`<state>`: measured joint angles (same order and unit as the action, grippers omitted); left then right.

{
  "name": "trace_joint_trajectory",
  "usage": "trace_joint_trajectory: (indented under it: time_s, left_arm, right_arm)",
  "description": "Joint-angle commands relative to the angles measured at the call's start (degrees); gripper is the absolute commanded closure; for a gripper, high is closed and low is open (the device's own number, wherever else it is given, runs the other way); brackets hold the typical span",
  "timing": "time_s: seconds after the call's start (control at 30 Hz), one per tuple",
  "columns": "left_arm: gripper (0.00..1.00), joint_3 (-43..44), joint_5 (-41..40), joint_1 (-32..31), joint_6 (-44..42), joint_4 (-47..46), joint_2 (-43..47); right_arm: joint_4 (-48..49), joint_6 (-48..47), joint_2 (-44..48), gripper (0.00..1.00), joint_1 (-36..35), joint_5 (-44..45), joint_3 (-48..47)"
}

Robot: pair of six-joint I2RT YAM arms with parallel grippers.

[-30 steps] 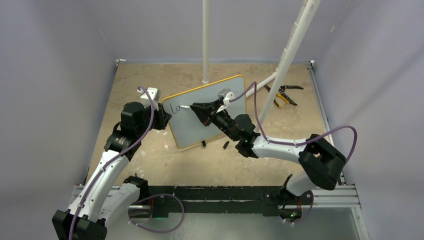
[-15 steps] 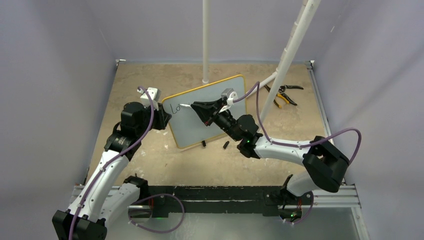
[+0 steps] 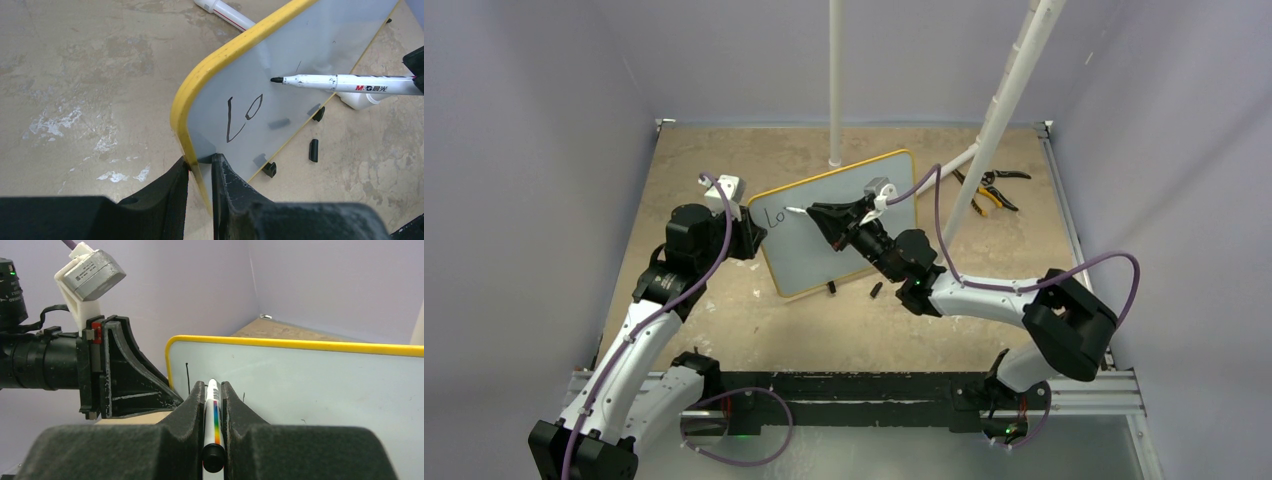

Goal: Write a sentence on the whiteboard

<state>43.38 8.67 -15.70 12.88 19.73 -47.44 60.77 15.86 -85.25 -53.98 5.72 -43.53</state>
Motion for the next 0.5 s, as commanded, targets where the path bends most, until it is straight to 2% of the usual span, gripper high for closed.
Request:
trace_joint_trajectory:
  time_s: [0.0, 0.47]
  left_arm:
    - [0.90, -0.13, 0.98, 0.32, -0.38, -2.37, 0.16]
    - [0.90, -0.13, 0.84, 0.32, -0.35, -2.41, 0.42]
  right_arm:
    - [1.52, -1.27, -0.43, 1.00, 0.10, 1.86, -1.48]
    - [0.42, 0.67, 1.17, 1.00, 0.10, 3.71, 3.34]
